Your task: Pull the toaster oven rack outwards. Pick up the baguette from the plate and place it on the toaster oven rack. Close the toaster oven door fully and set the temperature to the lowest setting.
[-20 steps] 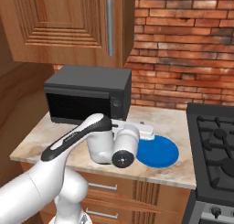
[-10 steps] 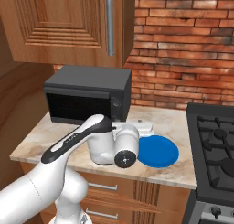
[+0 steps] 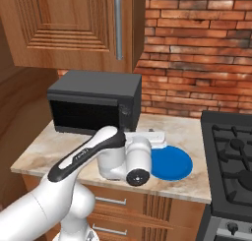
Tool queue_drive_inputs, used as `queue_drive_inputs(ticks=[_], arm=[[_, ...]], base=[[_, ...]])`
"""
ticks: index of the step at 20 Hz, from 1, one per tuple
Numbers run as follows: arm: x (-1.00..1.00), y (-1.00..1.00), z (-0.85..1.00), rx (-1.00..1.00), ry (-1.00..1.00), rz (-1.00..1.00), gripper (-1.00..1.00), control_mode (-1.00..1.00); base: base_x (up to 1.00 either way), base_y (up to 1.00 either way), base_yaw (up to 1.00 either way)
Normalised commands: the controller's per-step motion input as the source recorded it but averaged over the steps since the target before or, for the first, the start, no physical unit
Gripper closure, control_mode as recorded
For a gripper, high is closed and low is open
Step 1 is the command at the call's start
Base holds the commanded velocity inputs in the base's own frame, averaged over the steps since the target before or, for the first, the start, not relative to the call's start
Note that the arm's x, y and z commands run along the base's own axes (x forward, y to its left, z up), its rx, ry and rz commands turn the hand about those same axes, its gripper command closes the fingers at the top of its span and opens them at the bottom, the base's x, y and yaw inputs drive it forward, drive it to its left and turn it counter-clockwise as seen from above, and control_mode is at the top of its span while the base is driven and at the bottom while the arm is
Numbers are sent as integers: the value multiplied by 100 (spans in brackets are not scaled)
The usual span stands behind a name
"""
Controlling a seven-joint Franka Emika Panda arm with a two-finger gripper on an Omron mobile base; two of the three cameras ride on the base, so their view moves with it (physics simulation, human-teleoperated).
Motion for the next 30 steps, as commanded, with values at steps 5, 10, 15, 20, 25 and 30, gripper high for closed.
queue_drive_inputs(ticks=[5,10,15,20,25,30], arm=[[0,21,0,0,-8,0,-100,-100],[0,36,0,0,0,0,-100,-100],[0,32,0,-16,-1,1,-100,-100],[0,35,0,-33,-1,3,-100,-100],[0,39,0,-39,0,4,-100,-100],[7,25,1,-32,0,6,-100,-100]], base=[[0,0,0],[0,0,0],[0,0,0],[0,0,0],[0,0,0],[0,0,0]])
